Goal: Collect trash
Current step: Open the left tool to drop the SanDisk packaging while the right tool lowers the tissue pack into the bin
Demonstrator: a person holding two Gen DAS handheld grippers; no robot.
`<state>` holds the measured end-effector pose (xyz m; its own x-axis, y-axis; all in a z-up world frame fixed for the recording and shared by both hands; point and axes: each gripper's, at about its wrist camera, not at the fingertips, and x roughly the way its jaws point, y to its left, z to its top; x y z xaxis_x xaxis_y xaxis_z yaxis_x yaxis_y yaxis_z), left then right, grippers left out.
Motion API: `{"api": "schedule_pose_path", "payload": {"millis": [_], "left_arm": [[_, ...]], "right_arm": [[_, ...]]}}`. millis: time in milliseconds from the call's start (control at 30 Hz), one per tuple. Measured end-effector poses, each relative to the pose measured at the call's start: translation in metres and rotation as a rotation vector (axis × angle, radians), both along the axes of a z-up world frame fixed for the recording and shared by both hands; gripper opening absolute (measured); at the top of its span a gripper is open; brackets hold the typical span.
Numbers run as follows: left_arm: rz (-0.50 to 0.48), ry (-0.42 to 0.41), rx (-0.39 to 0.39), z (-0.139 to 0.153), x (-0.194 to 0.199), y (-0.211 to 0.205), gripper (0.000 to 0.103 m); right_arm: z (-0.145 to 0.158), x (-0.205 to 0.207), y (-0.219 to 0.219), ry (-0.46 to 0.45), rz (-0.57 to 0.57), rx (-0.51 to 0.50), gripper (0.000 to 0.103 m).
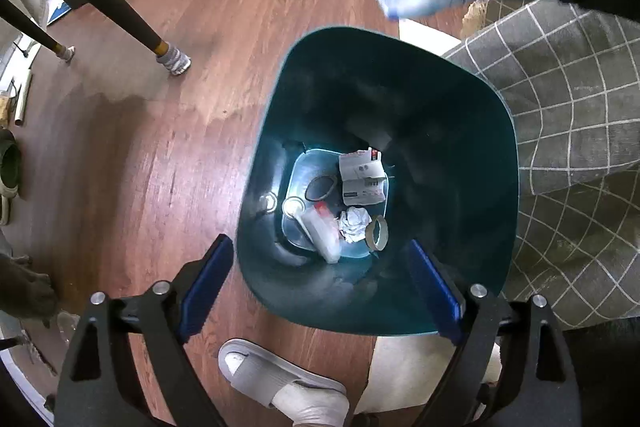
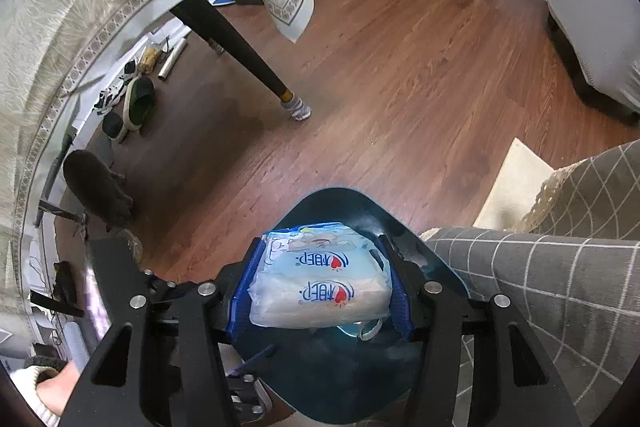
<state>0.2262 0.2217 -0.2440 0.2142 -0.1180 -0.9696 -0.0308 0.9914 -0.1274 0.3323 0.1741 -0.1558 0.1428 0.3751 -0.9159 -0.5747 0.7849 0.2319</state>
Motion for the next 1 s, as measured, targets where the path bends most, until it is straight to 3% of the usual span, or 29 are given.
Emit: {"api": "schedule_pose_path", "payload": {"millis": [433, 567, 667, 1000], "left_arm": [[0.068, -0.221, 0.032, 0.085, -0.008, 0.022, 0.078], [0.112, -0.293, 0.065, 0.115, -0.012, 0.028, 0.067], [0.13, -0.34, 0.037, 0.137, -0.011, 0.032, 0.06], [0.132, -0.491, 0.004, 0.212, -0.025, 0.023, 0.053]], "right_arm": [[-0.039, 0.0, 0.006, 0.077, 0.003, -0.055, 0.057], [-0.061, 0.0, 0.005, 0.108, -0.002, -0.089, 0.057], [-0.077, -0.003, 0.007, 0.134, 0.001, -0.096, 0.057], [-0.109, -0.027, 0.021, 0.126, 0.079, -0.157, 0.057]]}}
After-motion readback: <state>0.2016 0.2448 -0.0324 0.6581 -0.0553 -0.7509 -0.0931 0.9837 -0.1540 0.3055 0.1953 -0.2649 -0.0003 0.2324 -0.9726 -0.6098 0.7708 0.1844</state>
